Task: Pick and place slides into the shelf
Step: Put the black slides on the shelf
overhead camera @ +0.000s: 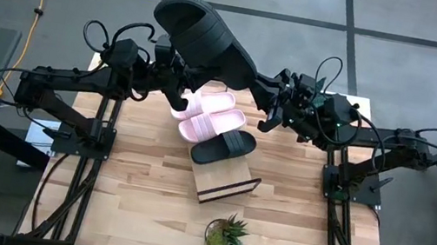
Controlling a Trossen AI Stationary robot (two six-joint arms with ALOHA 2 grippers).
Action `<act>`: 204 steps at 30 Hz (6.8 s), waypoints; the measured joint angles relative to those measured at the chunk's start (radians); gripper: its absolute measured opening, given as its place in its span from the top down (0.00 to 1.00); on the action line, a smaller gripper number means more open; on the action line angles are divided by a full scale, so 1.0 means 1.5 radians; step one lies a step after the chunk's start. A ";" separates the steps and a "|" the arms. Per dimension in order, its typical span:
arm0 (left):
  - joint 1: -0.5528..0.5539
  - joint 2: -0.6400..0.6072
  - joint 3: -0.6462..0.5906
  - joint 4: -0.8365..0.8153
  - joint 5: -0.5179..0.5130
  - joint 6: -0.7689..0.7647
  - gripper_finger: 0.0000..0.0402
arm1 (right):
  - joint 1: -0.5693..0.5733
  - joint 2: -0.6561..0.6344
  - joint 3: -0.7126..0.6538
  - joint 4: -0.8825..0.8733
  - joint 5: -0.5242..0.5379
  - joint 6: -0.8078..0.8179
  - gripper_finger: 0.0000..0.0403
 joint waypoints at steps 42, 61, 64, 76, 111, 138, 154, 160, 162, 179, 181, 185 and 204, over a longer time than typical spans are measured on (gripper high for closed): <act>0.001 -0.020 0.098 -0.582 0.131 0.006 0.87 | -0.003 -0.192 0.000 -0.396 -0.089 0.065 0.62; 0.000 0.063 0.110 -0.675 0.273 -0.020 0.87 | -0.042 -0.133 0.000 -0.396 -0.212 0.096 0.44; -0.001 0.075 0.110 -0.676 0.287 -0.022 0.87 | -0.042 -0.126 0.000 -0.397 -0.213 0.100 0.40; -0.005 0.090 0.110 -0.686 0.314 -0.019 0.87 | -0.056 -0.086 0.000 -0.390 -0.214 0.115 0.40; -0.004 0.091 0.110 -0.706 0.250 -0.043 0.69 | -0.058 -0.091 0.000 -0.434 -0.180 0.081 0.98; 0.053 -0.059 0.110 -0.704 0.074 -0.034 0.64 | 0.126 -0.354 -0.279 -0.482 0.291 0.254 0.98; 0.052 -0.134 0.110 -0.802 0.062 -0.059 0.67 | 0.274 -0.339 -0.540 -0.309 0.605 0.578 0.99; 0.052 -0.136 0.110 -0.805 0.062 -0.054 0.68 | 0.309 -0.272 -0.542 -0.317 0.690 0.690 0.99; 0.052 -0.136 0.110 -0.806 0.062 -0.050 0.68 | 0.314 -0.243 -0.542 -0.318 0.699 0.729 0.99; 0.052 -0.137 0.110 -0.859 0.062 -0.044 0.68 | 0.331 -0.068 -0.542 -0.316 0.726 0.998 0.99; 0.052 -0.138 0.110 -0.858 0.062 -0.041 0.69 | 0.340 -0.059 -0.542 -0.316 0.726 1.012 0.99; 0.052 -0.140 0.110 -0.858 0.062 -0.036 0.68 | 0.357 -0.044 -0.542 -0.314 0.731 1.041 0.99; 0.052 -0.141 0.110 -0.858 0.062 -0.045 0.68 | 0.366 0.059 -0.541 -0.266 0.712 1.116 0.99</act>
